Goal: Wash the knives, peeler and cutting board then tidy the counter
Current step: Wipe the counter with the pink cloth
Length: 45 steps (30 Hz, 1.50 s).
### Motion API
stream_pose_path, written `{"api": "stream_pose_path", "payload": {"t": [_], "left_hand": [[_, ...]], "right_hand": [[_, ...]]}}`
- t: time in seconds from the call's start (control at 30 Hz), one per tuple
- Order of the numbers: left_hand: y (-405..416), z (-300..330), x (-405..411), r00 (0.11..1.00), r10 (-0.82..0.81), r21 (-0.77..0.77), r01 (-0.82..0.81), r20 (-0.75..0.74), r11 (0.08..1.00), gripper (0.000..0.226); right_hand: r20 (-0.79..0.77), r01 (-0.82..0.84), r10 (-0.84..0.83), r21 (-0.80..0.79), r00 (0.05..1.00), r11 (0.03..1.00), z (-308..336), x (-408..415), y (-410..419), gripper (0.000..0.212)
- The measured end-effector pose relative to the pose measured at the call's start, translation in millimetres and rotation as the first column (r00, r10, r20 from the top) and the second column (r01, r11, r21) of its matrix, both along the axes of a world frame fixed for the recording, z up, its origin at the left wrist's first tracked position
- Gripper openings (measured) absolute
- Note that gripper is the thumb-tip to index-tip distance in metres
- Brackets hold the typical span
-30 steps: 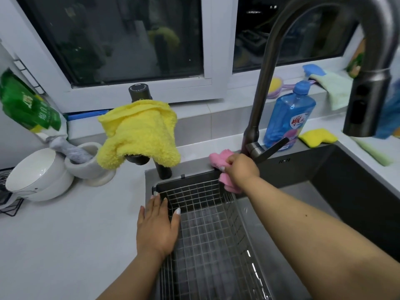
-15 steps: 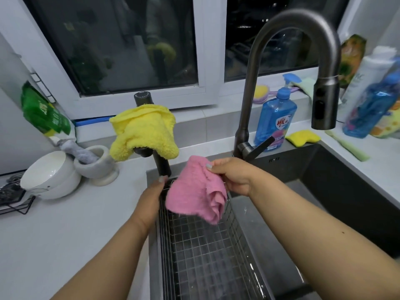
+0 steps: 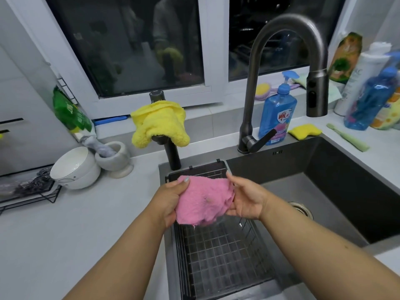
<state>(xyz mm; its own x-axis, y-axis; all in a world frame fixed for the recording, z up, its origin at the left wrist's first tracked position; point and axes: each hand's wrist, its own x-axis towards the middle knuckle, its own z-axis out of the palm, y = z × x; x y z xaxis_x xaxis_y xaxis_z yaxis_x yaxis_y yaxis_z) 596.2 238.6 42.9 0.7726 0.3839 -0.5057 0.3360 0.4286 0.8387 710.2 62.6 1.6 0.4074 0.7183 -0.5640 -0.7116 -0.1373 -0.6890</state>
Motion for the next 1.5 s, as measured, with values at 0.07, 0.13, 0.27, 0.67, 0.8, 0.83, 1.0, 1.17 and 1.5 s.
{"api": "stream_pose_path", "payload": {"t": [0.07, 0.13, 0.27, 0.67, 0.8, 0.83, 1.0, 1.17, 1.5], "left_hand": [[-1.3, -2.2, -5.8, 0.999, 0.039, -0.021, -0.039, 0.004, 0.999, 0.021], [-2.7, -3.7, -10.9, 0.997, 0.074, -0.033, -0.074, -0.003, 0.997, 0.021], [-6.5, -4.9, -20.9, 0.989, 0.114, -0.021, -0.116, -0.091, 0.993, 0.022], [-8.5, -5.3, -42.3, 0.989, 0.127, -0.043, -0.131, -0.078, 0.991, 0.019], [-9.0, -4.7, -40.5, 0.987, 0.133, -0.076, -0.140, -0.091, 0.987, 0.020], [-9.2, -4.9, -39.9, 0.987, 0.129, -0.090, -0.137, -0.096, 0.986, 0.021], [-12.0, -4.4, -33.8, 0.989, 0.108, -0.136, -0.121, -0.098, 0.983, 0.025], [-12.9, -6.7, -27.7, 0.992, 0.090, -0.130, -0.101, -0.088, 0.986, 0.027], [-32.4, -6.4, -9.7, 0.996, 0.001, -0.100, -0.010, -0.089, 0.995, 0.024]], "right_hand": [[0.027, 0.076, -0.078, 0.046, 0.997, 0.996, -2.2, -6.3, 0.6, 0.042], [0.051, 0.083, -0.084, 0.027, 0.995, 0.996, -4.7, -13.0, 3.1, 0.038], [0.036, 0.081, -0.081, 0.006, 0.996, 0.997, -15.1, -28.9, 8.3, 0.032], [0.185, 0.201, -0.240, 0.210, 0.953, 0.957, 14.4, -42.9, 3.6, 0.032], [0.427, 0.074, -0.116, 0.113, 0.897, 0.991, 18.6, -50.4, 2.1, 0.031], [0.503, 0.071, -0.090, 0.058, 0.860, 0.996, 20.7, -52.9, 2.8, 0.030], [0.709, 0.140, -0.048, -0.072, 0.704, 0.988, 29.5, -58.9, 7.2, 0.017], [0.694, 0.201, -0.098, -0.068, 0.713, 0.977, 27.7, -57.7, 3.6, 0.010], [0.237, 0.420, -0.414, 0.024, 0.879, 0.907, 24.8, -54.1, -23.2, 0.006]]}}
